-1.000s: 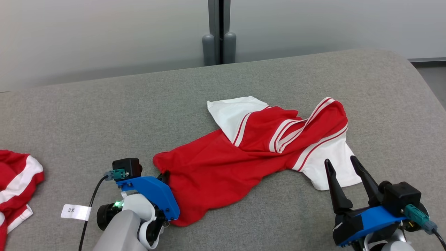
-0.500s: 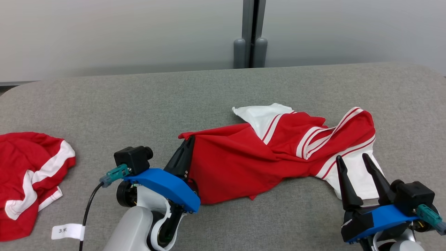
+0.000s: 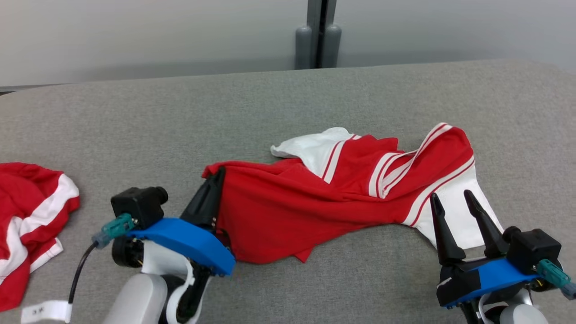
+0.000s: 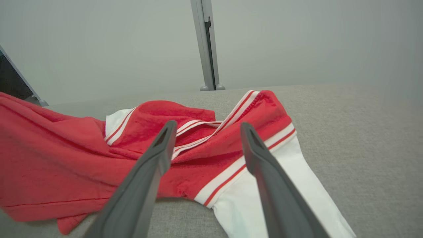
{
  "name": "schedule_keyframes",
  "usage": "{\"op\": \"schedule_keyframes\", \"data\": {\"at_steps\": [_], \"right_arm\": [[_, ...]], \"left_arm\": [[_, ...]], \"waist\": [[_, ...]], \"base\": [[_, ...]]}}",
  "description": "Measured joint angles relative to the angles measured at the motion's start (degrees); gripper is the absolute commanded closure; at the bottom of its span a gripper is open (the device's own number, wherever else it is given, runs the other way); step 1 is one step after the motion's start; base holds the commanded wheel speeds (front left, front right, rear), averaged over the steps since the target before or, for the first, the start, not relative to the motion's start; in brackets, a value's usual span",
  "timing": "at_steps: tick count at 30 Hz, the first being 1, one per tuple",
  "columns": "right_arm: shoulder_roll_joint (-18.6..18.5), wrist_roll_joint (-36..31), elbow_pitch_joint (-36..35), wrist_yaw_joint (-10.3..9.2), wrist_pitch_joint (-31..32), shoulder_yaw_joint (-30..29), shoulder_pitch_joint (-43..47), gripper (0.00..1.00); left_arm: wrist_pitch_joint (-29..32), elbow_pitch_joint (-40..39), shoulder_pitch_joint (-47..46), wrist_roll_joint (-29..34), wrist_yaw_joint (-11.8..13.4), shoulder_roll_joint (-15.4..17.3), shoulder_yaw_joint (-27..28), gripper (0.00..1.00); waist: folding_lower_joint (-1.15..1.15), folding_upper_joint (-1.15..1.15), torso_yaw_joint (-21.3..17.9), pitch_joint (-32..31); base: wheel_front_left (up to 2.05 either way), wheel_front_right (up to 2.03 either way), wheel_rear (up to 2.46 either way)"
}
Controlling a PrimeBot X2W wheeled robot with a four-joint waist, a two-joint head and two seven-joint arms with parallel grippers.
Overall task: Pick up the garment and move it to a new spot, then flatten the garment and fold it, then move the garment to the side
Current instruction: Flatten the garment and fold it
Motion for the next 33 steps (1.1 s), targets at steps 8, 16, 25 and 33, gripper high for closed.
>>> {"op": "schedule_keyframes", "data": {"at_steps": [8, 16, 25, 33], "right_arm": [[0.01, 0.97, 0.78, 0.00, -1.08, 1.56, -2.87, 0.00], [-0.01, 1.45, 2.43, 0.00, -2.27, 1.77, -3.88, 0.00], [0.00, 1.53, 3.76, 0.00, -2.21, 1.54, -3.94, 0.00], [0.00, 1.34, 3.85, 0.00, -1.07, 0.04, -2.75, 0.00]], "left_arm": [[-3.59, 17.56, -12.85, 8.09, 1.70, 4.01, 0.96, 1.00], [-8.58, 29.52, -20.98, 11.21, 2.01, 5.37, 1.34, 1.00], [-13.84, 37.42, -21.28, 10.83, 0.42, 3.18, 0.21, 0.00], [-21.71, 37.65, -14.70, 10.53, -1.53, 2.30, -0.12, 0.00]], "waist": [[0.00, 0.00, -4.30, 3.97], [0.00, 0.00, -6.44, 4.99], [0.00, 0.00, -4.99, 2.16], [0.00, 0.00, -2.23, -2.20]], "base": [[0.00, 0.00, 0.00], [0.00, 0.00, 0.00], [0.00, 0.00, 0.00], [0.00, 0.00, 0.00]]}}
